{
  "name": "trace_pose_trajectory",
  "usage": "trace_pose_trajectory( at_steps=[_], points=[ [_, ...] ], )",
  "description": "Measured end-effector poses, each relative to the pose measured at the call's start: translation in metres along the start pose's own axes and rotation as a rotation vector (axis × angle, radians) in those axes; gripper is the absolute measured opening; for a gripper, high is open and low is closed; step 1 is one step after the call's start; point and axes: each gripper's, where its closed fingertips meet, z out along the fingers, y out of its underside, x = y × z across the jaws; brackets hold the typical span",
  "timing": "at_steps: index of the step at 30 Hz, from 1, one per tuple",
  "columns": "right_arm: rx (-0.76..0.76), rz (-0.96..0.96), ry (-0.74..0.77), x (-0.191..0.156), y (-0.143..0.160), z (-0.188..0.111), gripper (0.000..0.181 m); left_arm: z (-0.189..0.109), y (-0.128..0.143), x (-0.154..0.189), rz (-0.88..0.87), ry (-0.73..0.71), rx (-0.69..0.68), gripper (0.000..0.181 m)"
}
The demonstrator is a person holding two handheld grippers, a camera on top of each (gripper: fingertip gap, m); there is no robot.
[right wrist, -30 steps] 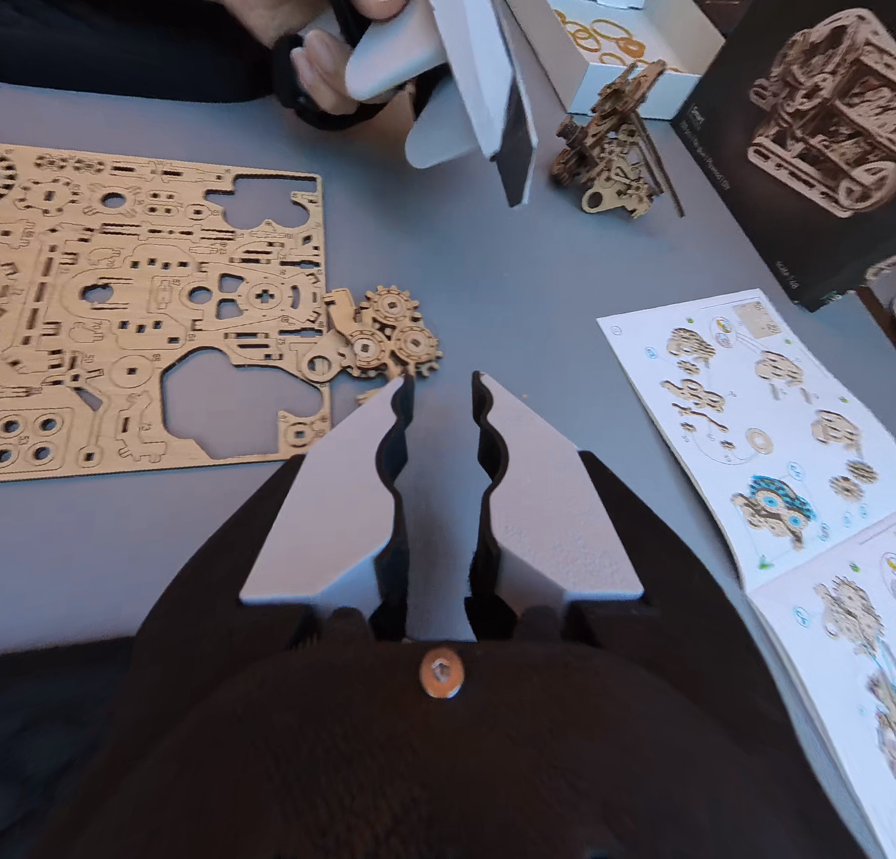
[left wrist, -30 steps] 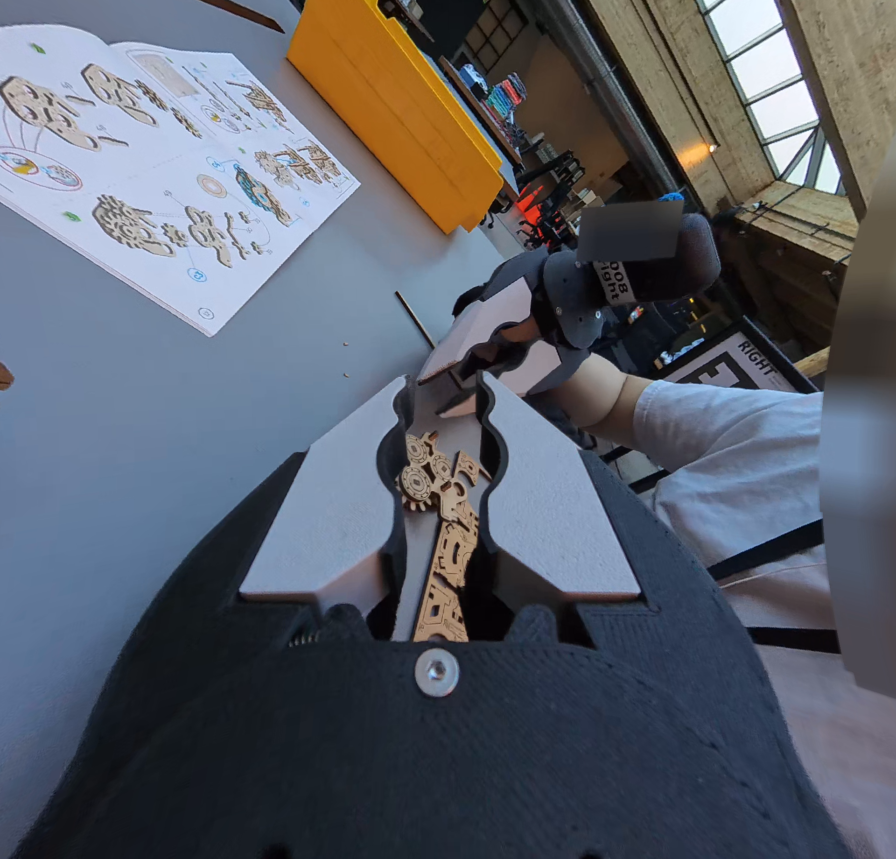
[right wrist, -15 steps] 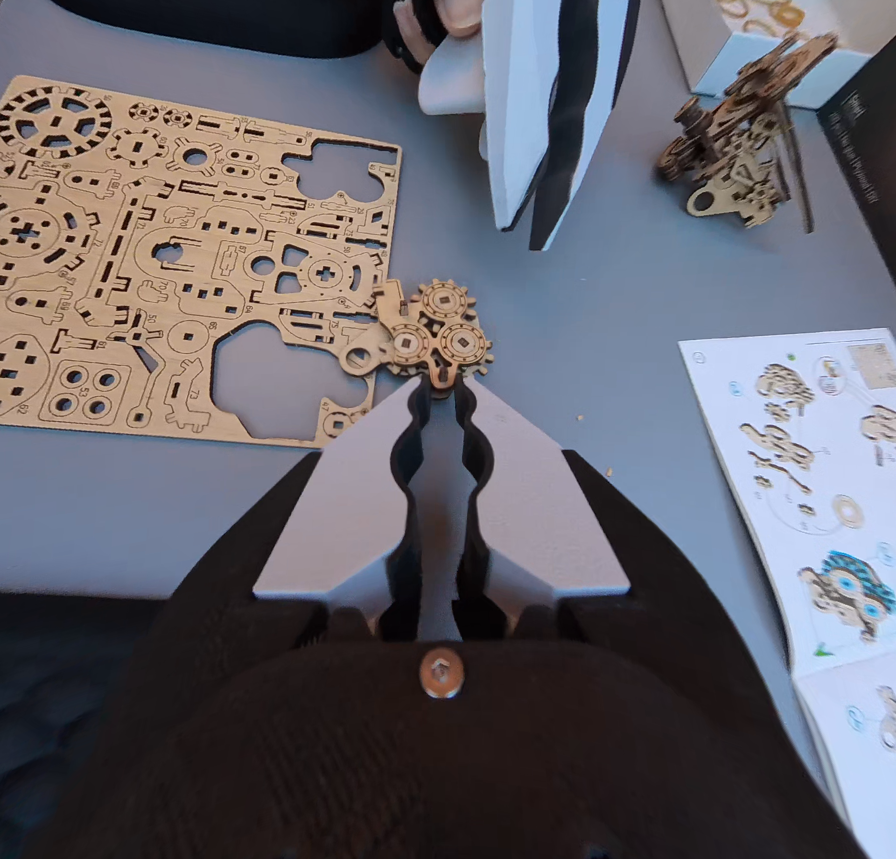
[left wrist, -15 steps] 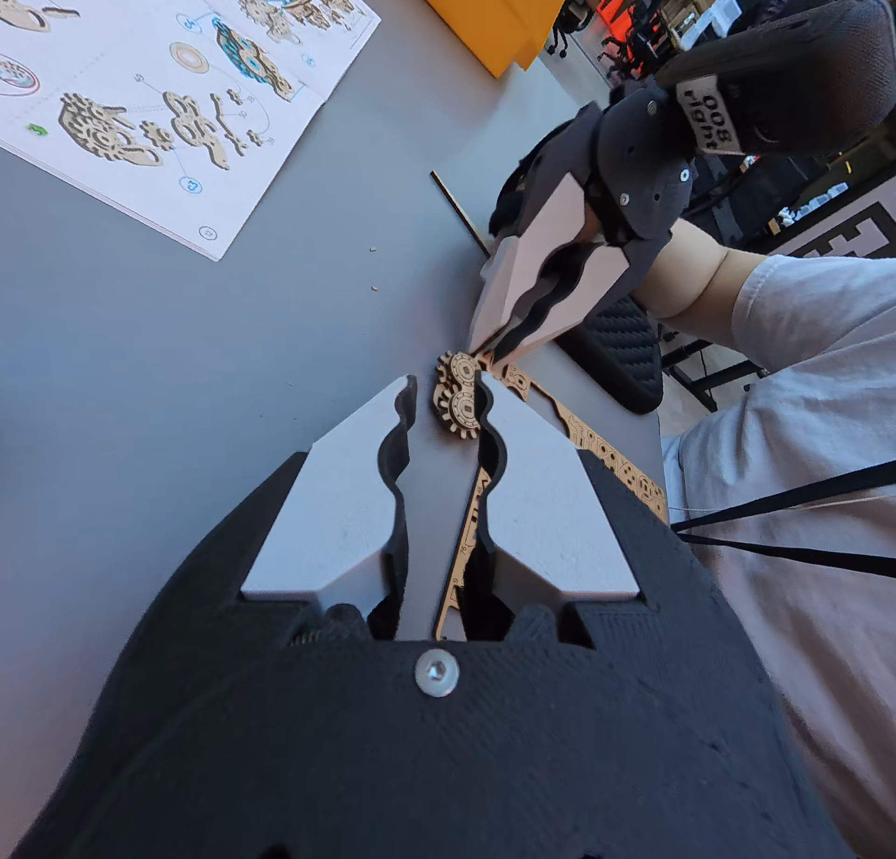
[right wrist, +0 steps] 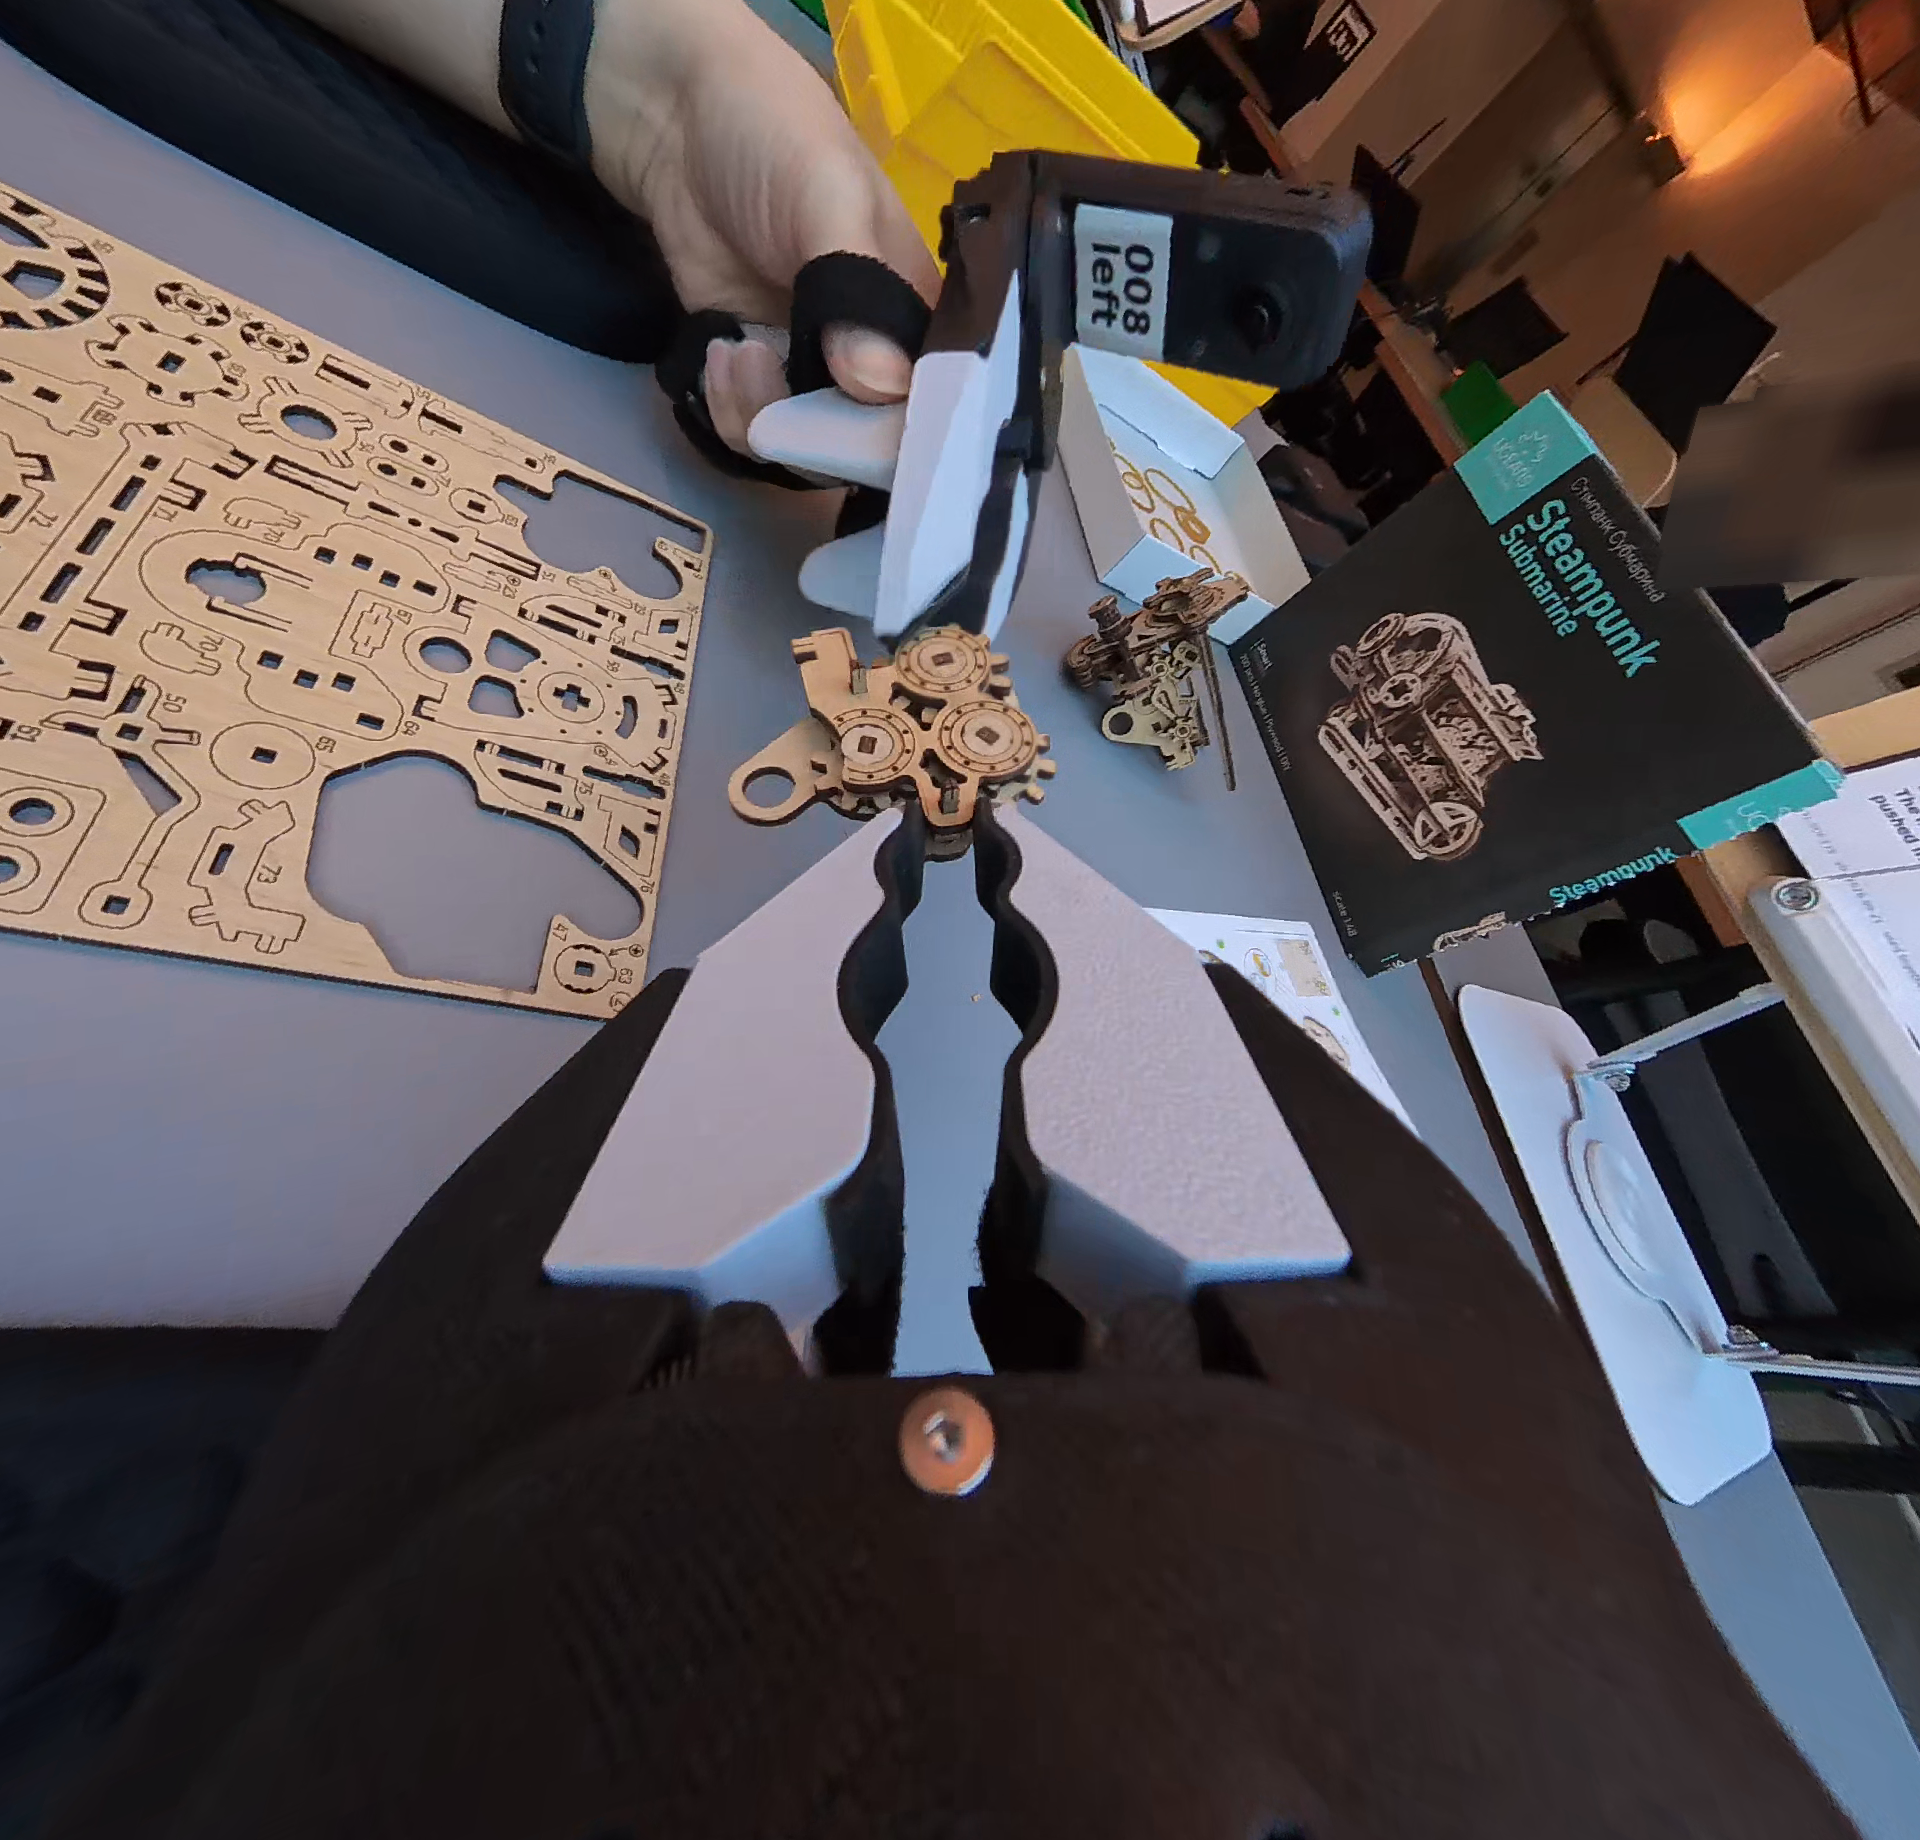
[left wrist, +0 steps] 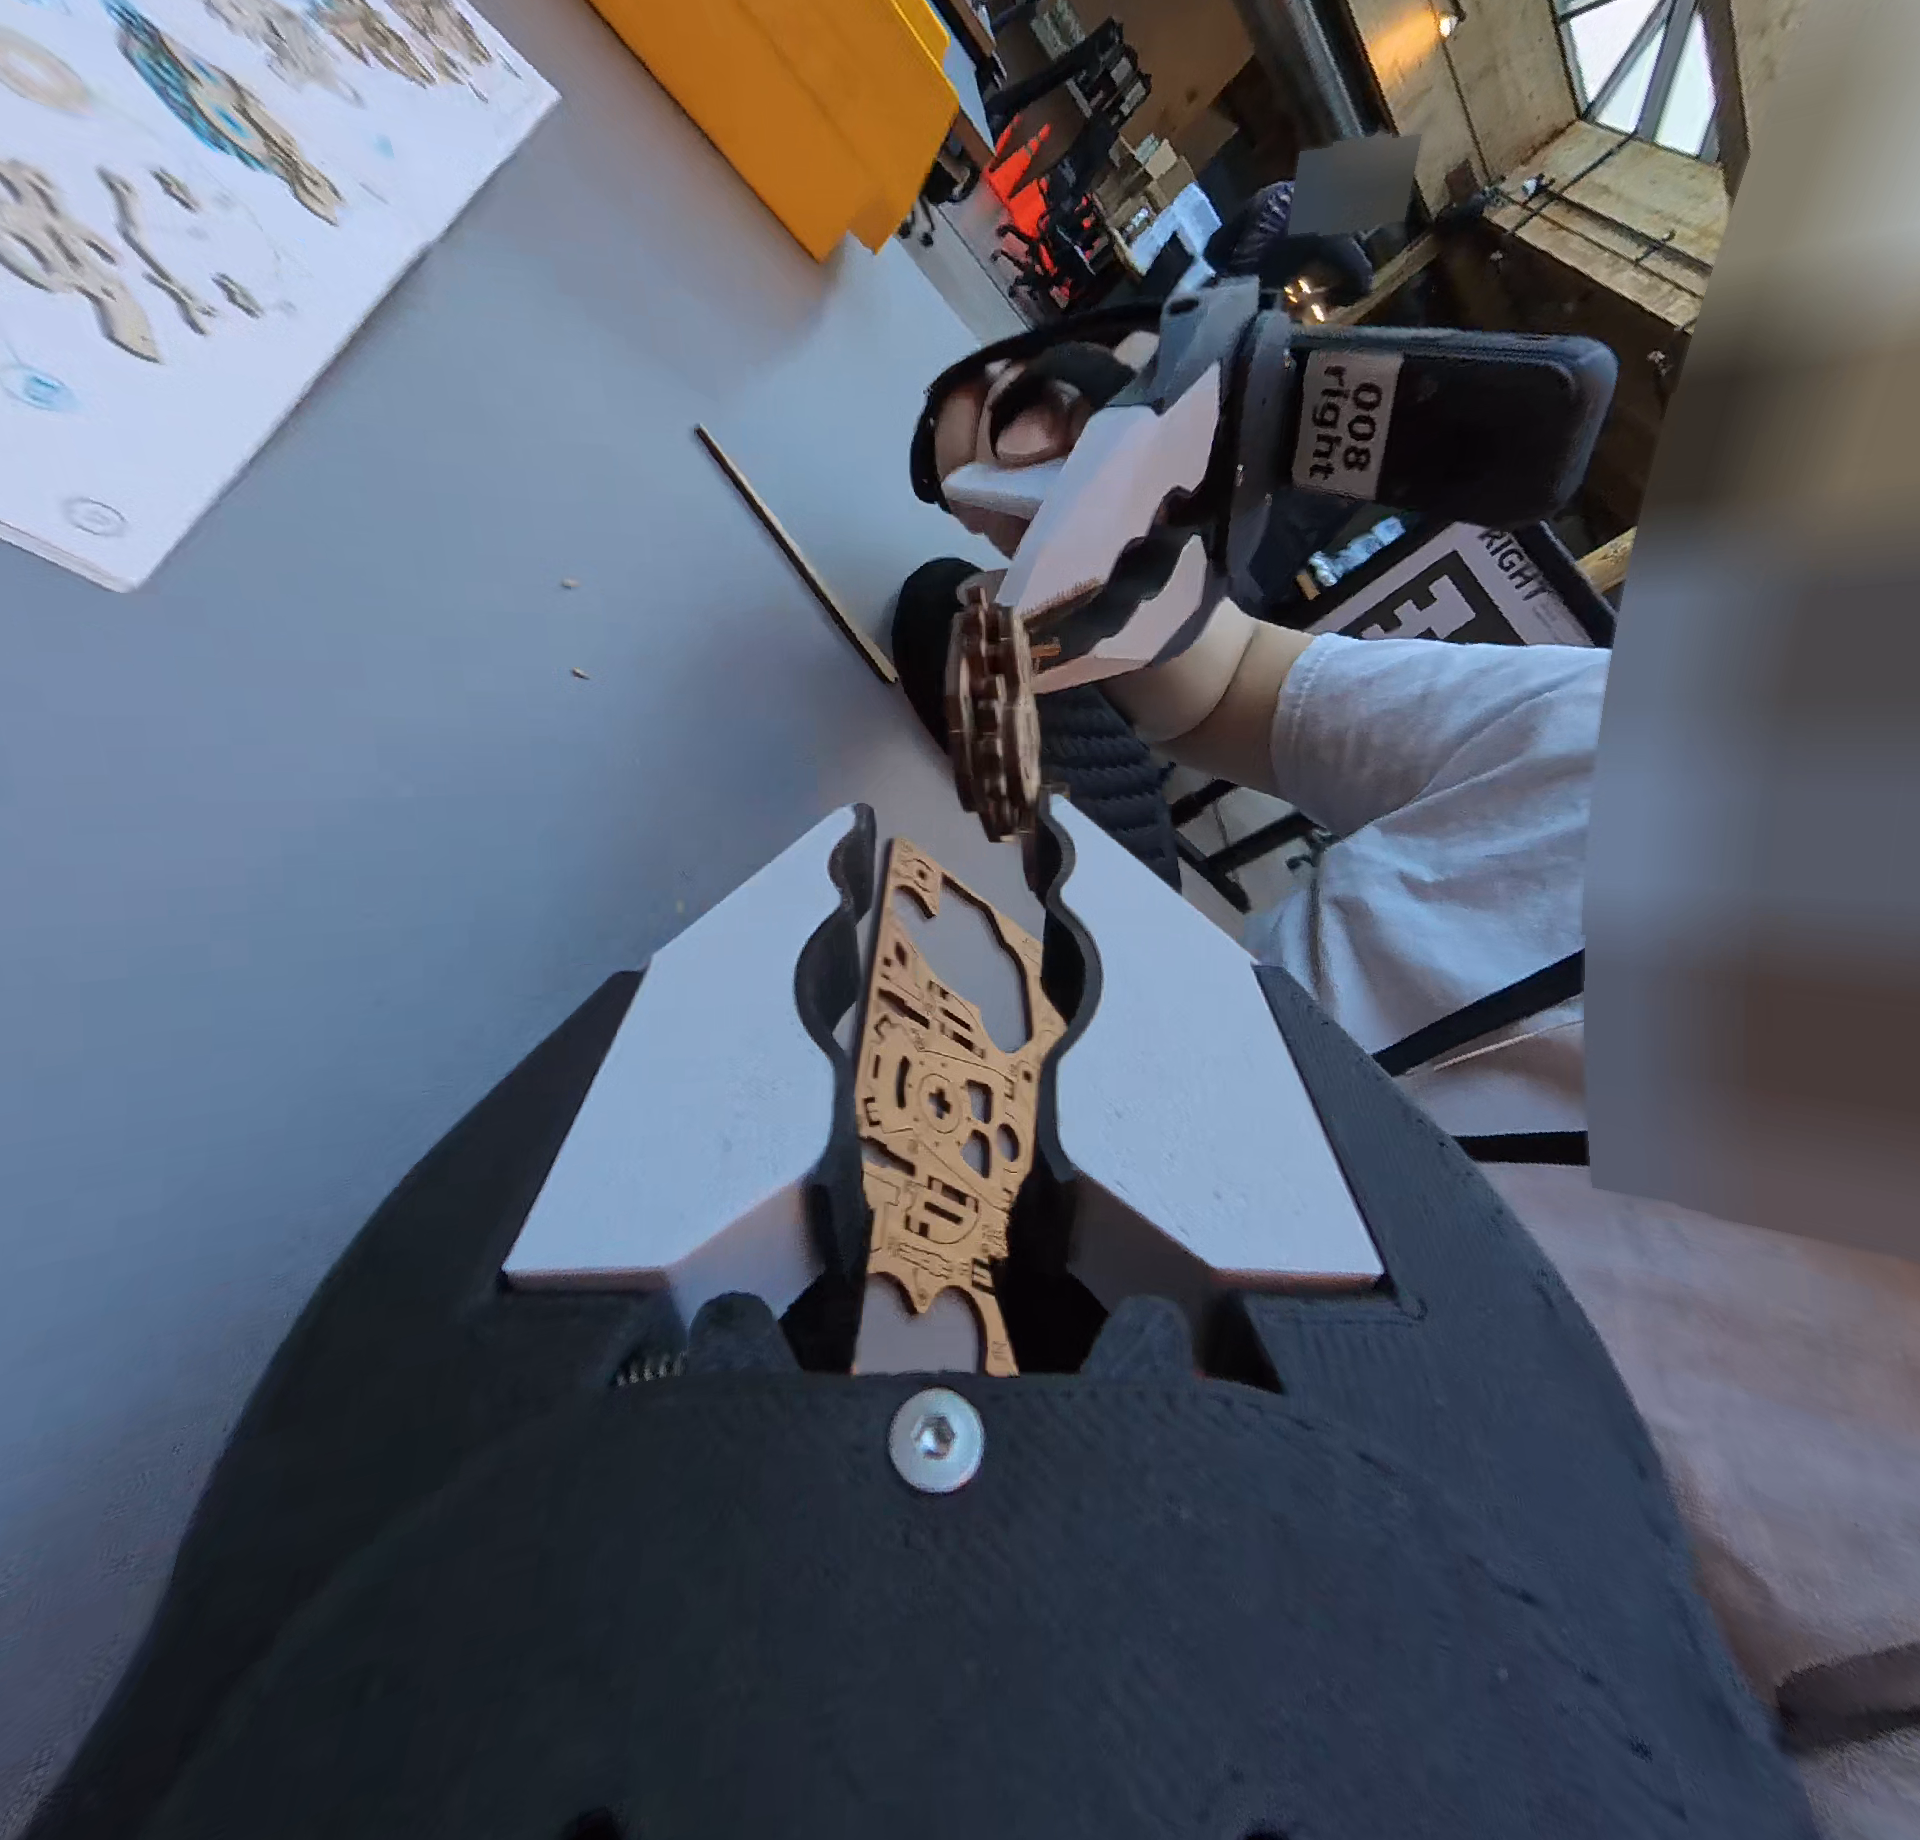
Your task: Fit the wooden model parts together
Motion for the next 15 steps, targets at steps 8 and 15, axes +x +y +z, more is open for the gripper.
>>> trace_pose_trajectory(
  at_steps=[8, 15],
  points=[
    [-0.079, 0.015, 0.099, 0.017, 0.011, 0.002, 0.029, 0.007, -0.011, -0.009, -0.093, -0.057, 0.118, 0.01],
    [-0.235, 0.11, 0.144, 0.01, 0.012, 0.013, 0.024, -0.012, -0.032, -0.018, -0.185, -0.054, 0.297, 0.009]
  ],
)
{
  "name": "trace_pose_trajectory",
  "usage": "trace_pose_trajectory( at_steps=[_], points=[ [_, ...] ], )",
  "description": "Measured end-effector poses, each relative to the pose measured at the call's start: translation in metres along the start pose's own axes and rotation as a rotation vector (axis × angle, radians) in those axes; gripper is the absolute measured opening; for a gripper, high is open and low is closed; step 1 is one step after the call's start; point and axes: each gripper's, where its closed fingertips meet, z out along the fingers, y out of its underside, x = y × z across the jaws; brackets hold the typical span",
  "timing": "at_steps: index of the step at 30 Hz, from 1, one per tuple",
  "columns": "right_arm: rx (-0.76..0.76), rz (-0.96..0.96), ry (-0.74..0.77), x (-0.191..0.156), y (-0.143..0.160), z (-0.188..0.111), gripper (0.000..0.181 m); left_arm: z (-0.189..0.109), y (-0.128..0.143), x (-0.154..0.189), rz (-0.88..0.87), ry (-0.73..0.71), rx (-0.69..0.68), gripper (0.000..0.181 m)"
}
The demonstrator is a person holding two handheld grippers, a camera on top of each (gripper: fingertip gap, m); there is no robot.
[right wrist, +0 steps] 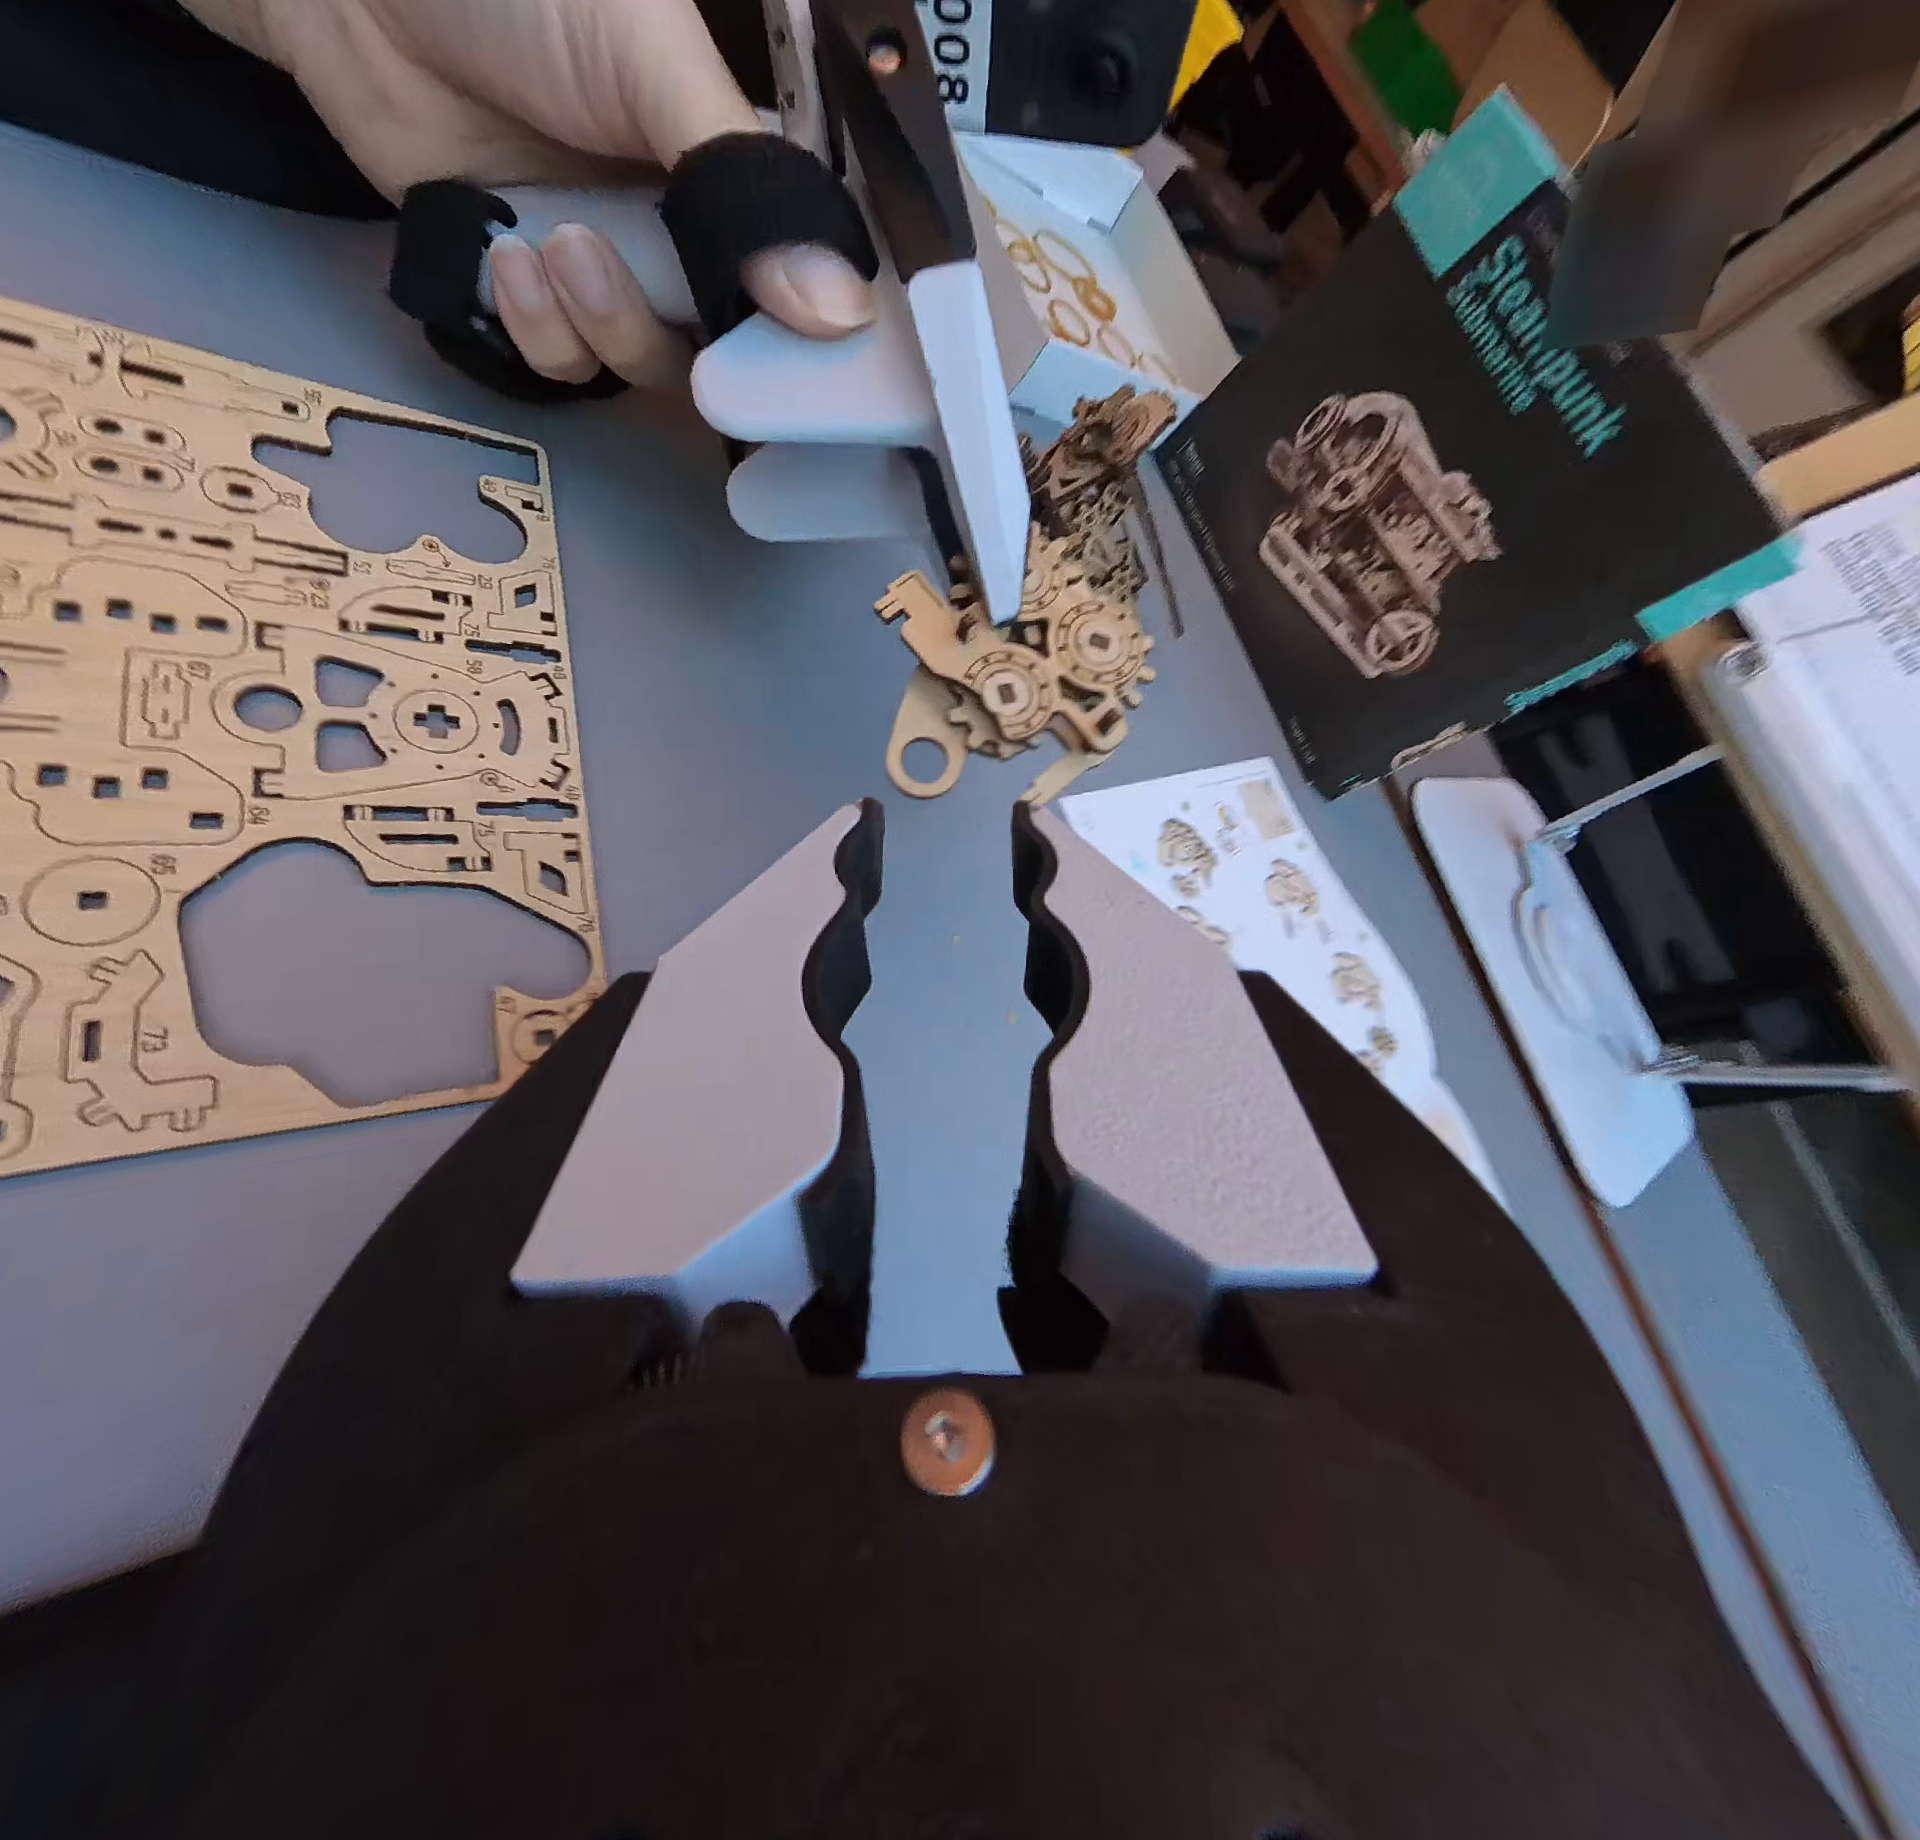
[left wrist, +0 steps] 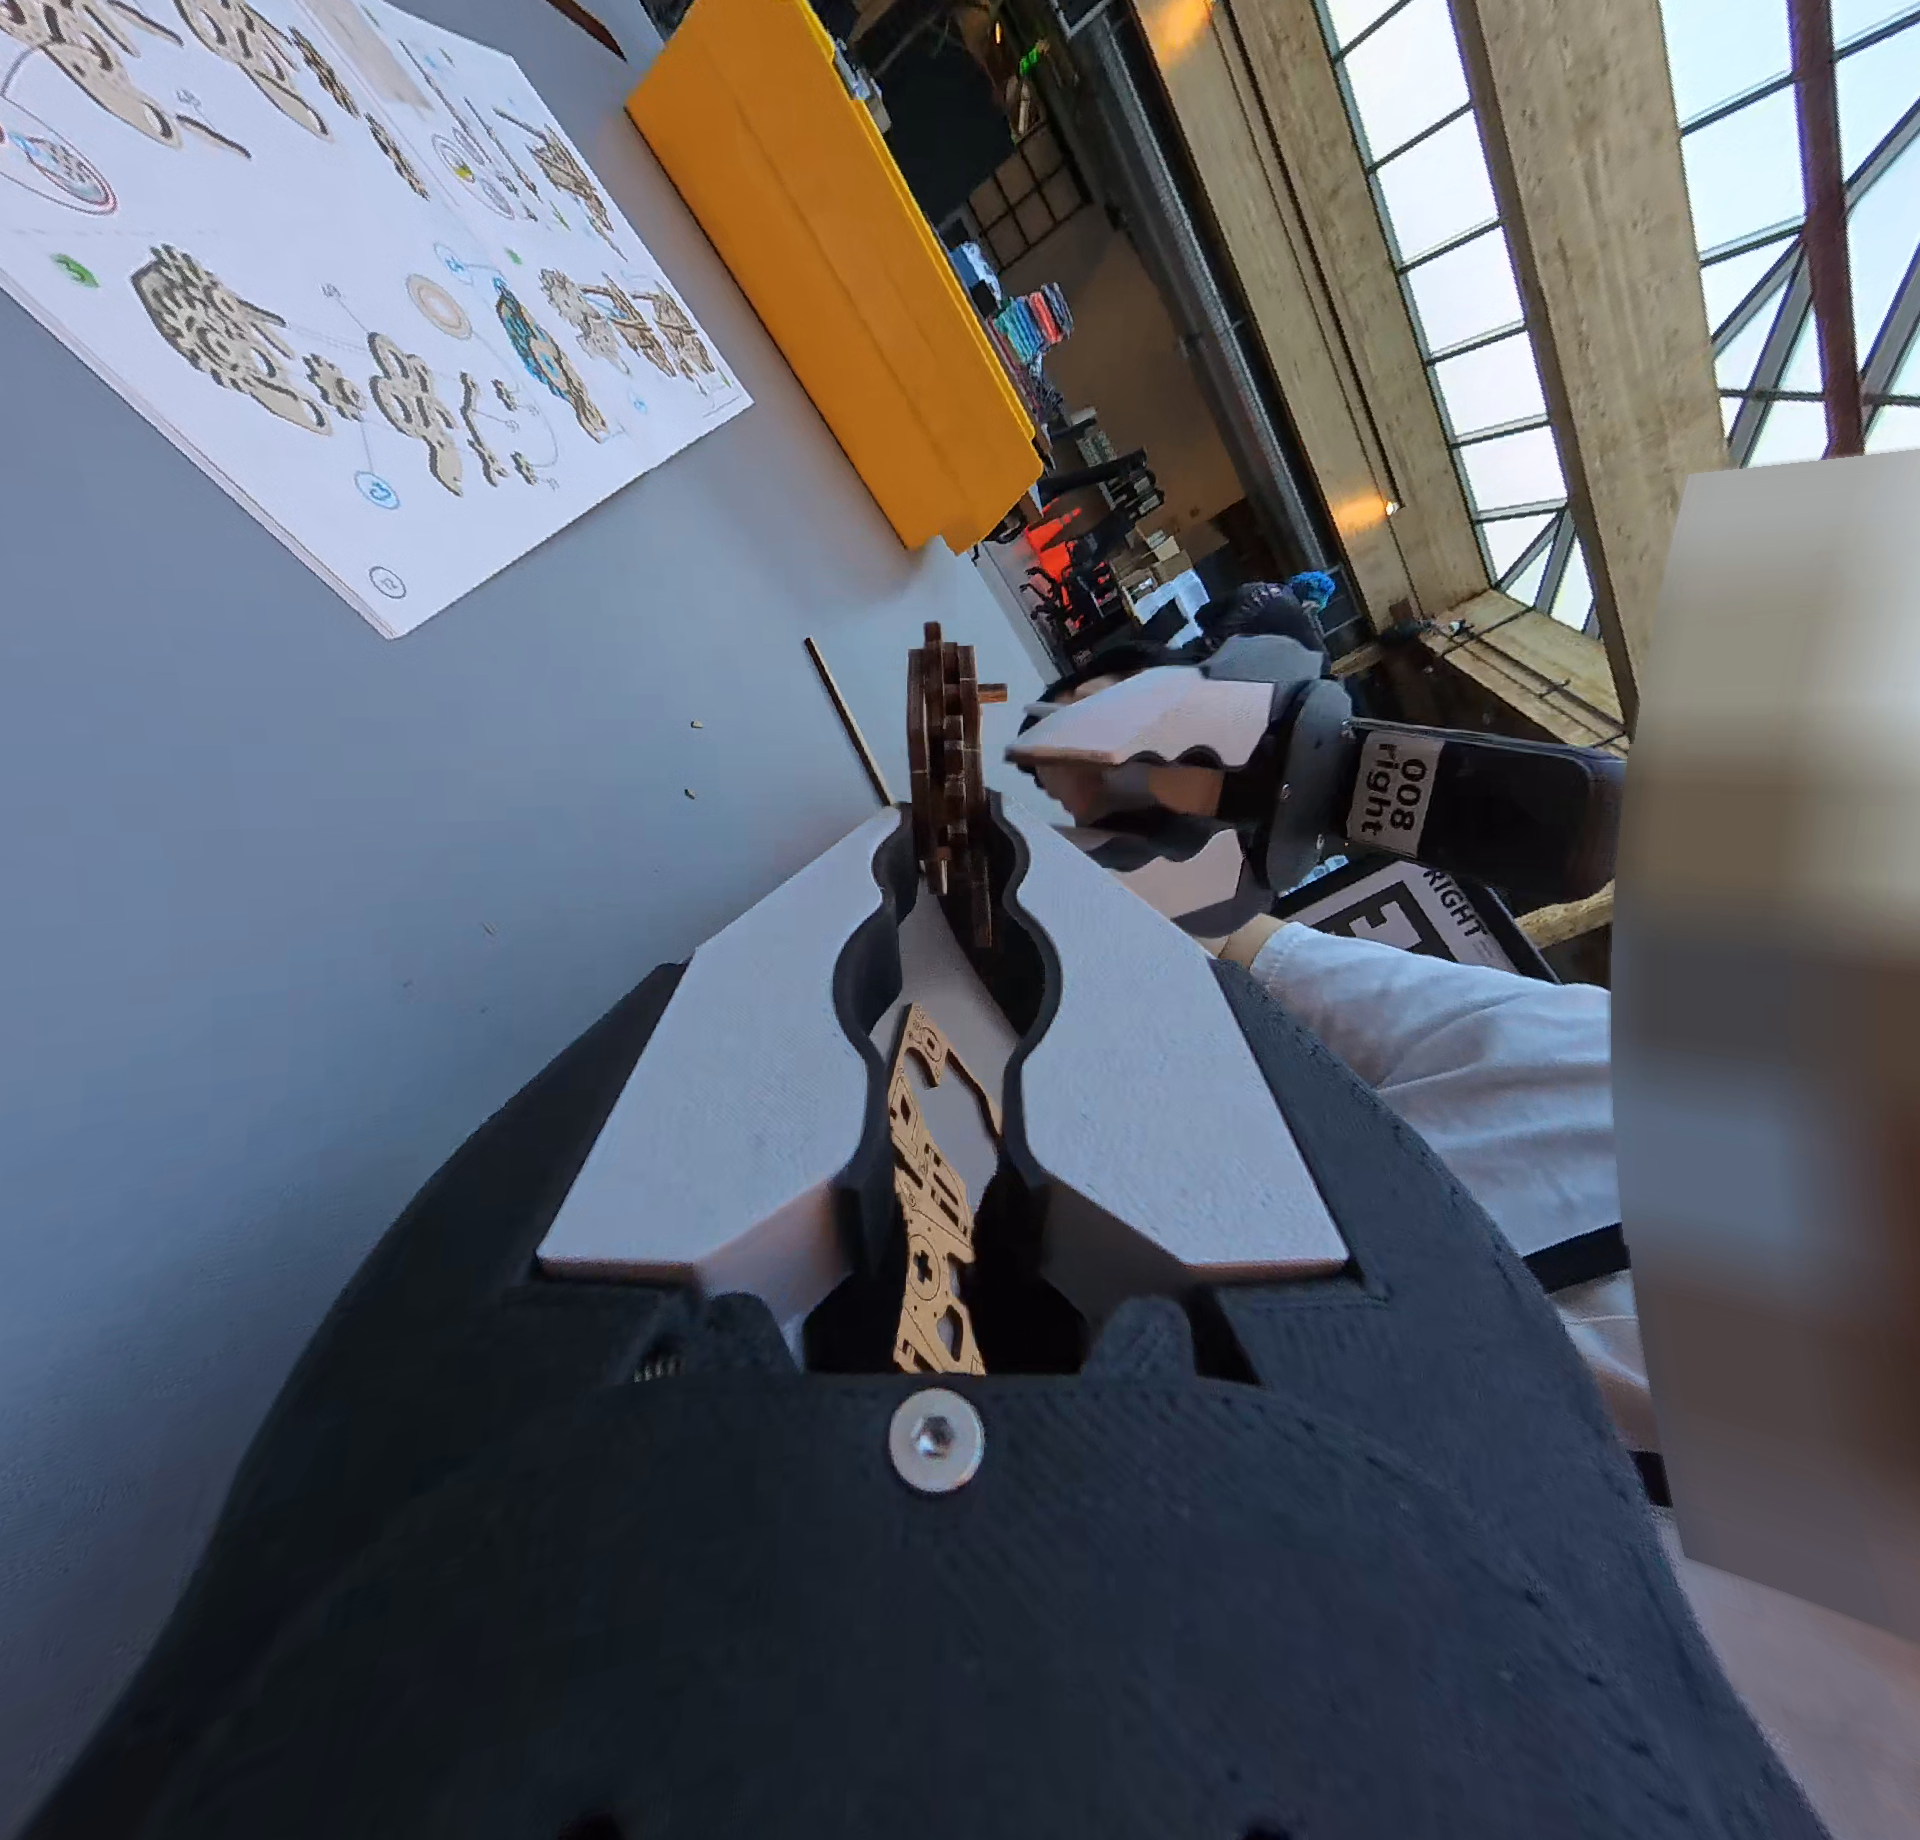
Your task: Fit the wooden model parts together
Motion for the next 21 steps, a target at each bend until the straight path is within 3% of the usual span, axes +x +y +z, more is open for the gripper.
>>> trace_pose_trajectory(
  at_steps=[5, 14, 21],
  points=[
    [0.003, 0.224, -0.085, -0.008, 0.008, 0.01, 0.024, 0.001, -0.002, 0.005, 0.02, 0.01, 0.019, 0.01],
    [0.012, 0.187, -0.031, -0.006, 0.004, 0.013, 0.02, 0.01, 0.001, 0.013, -0.01, 0.055, 0.036, 0.01],
    [-0.047, 0.161, -0.063, -0.011, 0.014, 0.015, 0.015, 0.014, 0.01, 0.005, -0.016, 0.012, 0.002, 0.01]
  ],
)
